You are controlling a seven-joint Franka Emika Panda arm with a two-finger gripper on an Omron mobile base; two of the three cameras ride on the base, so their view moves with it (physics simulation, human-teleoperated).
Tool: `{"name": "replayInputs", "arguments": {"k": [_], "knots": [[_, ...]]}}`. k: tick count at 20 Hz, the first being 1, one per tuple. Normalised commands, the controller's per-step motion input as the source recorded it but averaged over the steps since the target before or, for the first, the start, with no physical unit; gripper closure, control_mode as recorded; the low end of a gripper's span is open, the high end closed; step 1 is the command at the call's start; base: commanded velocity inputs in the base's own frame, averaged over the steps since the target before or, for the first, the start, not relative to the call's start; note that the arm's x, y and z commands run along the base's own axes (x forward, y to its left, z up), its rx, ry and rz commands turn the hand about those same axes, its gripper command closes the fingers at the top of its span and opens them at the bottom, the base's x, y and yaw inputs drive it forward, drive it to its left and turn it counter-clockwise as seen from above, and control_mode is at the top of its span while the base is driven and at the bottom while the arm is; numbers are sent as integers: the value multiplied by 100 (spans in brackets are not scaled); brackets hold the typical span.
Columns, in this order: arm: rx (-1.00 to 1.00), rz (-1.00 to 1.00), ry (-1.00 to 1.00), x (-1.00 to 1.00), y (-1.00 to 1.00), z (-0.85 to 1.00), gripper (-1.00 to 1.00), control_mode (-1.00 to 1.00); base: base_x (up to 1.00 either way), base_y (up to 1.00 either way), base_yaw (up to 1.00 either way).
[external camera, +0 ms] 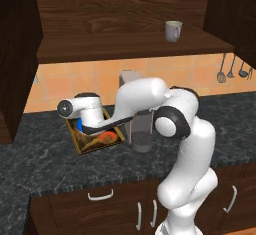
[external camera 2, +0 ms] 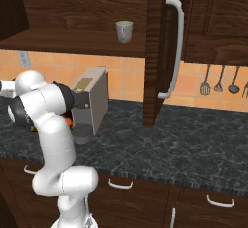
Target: Pick the kettle from the counter and place it on the tray. Then pick the mug from the cabinet and place it on the tray. Then close the cabinet doors.
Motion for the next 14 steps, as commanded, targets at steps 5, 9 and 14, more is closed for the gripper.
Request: {"name": "replayInputs", "arguments": {"k": [5, 9, 14], "knots": [[0, -9, 13, -95, -34, 79, -100, -100, 0, 0, 0], [0, -5, 22, -100, -58, 84, -100, -100, 0, 0, 0], [11, 0, 14, -78, -91, 26, -100, -100, 0, 0, 0]]}}
